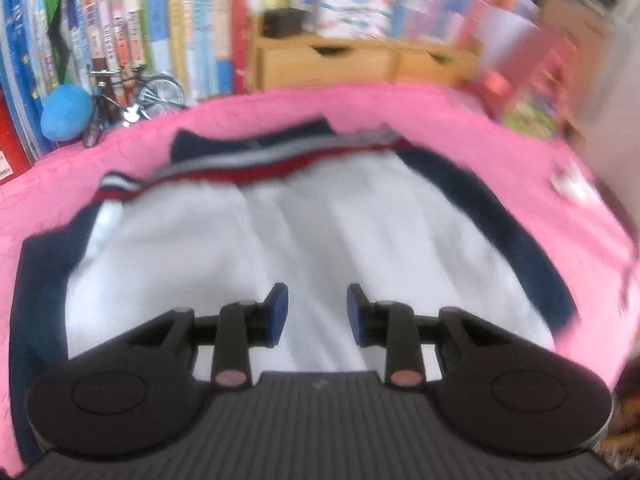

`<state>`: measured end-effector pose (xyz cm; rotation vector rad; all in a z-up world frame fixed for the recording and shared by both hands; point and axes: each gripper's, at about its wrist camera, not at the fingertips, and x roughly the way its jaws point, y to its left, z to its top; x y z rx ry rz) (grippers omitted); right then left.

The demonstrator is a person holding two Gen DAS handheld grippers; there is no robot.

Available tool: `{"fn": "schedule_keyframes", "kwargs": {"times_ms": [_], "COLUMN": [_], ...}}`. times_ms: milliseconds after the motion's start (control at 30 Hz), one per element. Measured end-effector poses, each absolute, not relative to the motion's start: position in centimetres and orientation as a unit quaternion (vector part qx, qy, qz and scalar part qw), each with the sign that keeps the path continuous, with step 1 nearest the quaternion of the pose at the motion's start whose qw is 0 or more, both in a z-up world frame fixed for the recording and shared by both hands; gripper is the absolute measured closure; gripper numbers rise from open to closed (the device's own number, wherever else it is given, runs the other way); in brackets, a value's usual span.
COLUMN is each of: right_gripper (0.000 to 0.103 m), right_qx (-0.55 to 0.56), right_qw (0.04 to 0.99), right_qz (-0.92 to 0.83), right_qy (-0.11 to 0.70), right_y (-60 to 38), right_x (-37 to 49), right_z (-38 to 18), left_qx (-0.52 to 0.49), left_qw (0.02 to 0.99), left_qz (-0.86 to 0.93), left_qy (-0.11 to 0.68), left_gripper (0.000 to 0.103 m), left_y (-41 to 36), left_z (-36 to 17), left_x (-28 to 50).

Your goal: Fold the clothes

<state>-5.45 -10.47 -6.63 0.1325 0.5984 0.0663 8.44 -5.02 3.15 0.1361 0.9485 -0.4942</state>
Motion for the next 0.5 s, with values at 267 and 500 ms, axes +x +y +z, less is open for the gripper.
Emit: {"fn": "schedule_keyframes", "kwargs": {"times_ms": [267, 500], "right_gripper": [0.080, 0.080], "right_qx": [0.063, 0.060], "right_qw": [0.953, 0.954], "right_qz": [0.032, 0.033], "right_qy": [0.294, 0.292], "right_y": [-10.4, -10.4], "right_x": [-5.6, -5.5], "right_z": [-6.6, -6.5], "left_qx": [0.095, 0.060], "left_qw": [0.822, 0.833], "left_qz": [-0.235, -0.209], "left_qy": [0.510, 0.509], "left_gripper": [0.073, 0.073], "left_y": [-5.5, -5.9], "left_z": [-0.1, -0.8], "left_x": [6.2, 9.3]}}
